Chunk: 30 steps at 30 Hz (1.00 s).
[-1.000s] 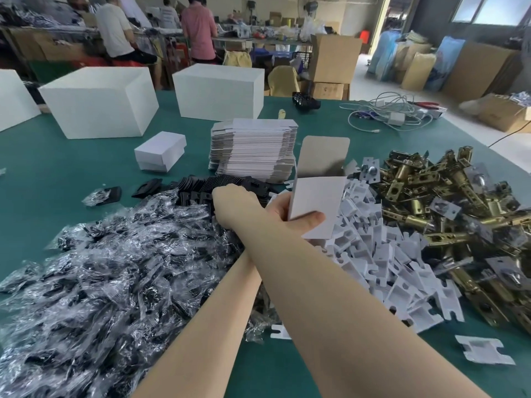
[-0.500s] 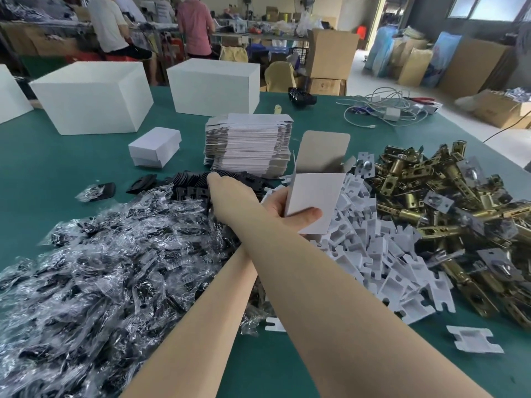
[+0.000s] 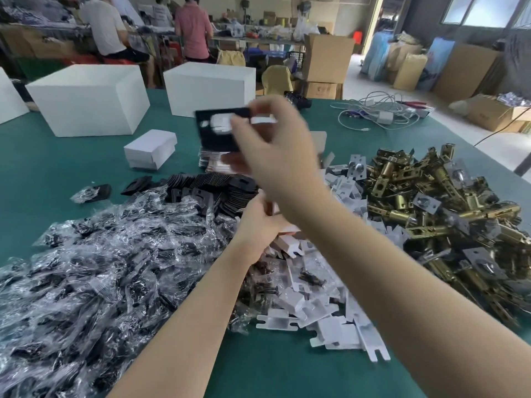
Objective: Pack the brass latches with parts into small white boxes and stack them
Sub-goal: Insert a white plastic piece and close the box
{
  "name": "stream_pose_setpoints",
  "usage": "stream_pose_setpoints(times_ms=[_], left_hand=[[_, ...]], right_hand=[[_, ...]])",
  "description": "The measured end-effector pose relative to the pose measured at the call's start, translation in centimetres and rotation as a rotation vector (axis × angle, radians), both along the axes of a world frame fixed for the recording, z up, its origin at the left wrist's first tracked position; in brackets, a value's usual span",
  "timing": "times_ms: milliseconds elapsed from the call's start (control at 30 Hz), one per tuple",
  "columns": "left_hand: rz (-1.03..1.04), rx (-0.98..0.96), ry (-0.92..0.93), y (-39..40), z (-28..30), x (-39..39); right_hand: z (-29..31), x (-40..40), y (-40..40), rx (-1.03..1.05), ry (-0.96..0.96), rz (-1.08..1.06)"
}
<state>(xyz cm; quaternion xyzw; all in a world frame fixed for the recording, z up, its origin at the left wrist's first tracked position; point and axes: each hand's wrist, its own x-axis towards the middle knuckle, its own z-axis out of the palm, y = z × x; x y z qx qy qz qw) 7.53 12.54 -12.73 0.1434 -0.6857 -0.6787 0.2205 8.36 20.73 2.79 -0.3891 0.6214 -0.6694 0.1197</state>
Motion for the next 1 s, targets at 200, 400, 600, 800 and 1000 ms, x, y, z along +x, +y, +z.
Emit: stream_pose_setpoints(times_ms=[200,400,600,800,1000], left_hand=[[-0.030,0.153,0.065,1.3,1.5,1.0],[-0.001,0.089,0.077,1.4,1.3,0.6],[-0.004,0.154,0.109,1.1,0.6,0.4],[-0.011,0.124,0.107,1.1,0.7,0.3],[-0.011,0.121,0.094,1.1,0.9,0.5]], right_hand=[[0.6,-5.9,8.5,-0.285,-0.588,-0.123],[-2.9,-11.0,8.6,-0.387,-0.979,-0.223],[-4.4,-11.8,7.7,-0.321,-0.904,-0.257],[-4.1,-11.8,8.1,-0.174,-0.589,-0.304],[-3.8,-12.0,8.3,-0.206,-0.728,-0.248]])
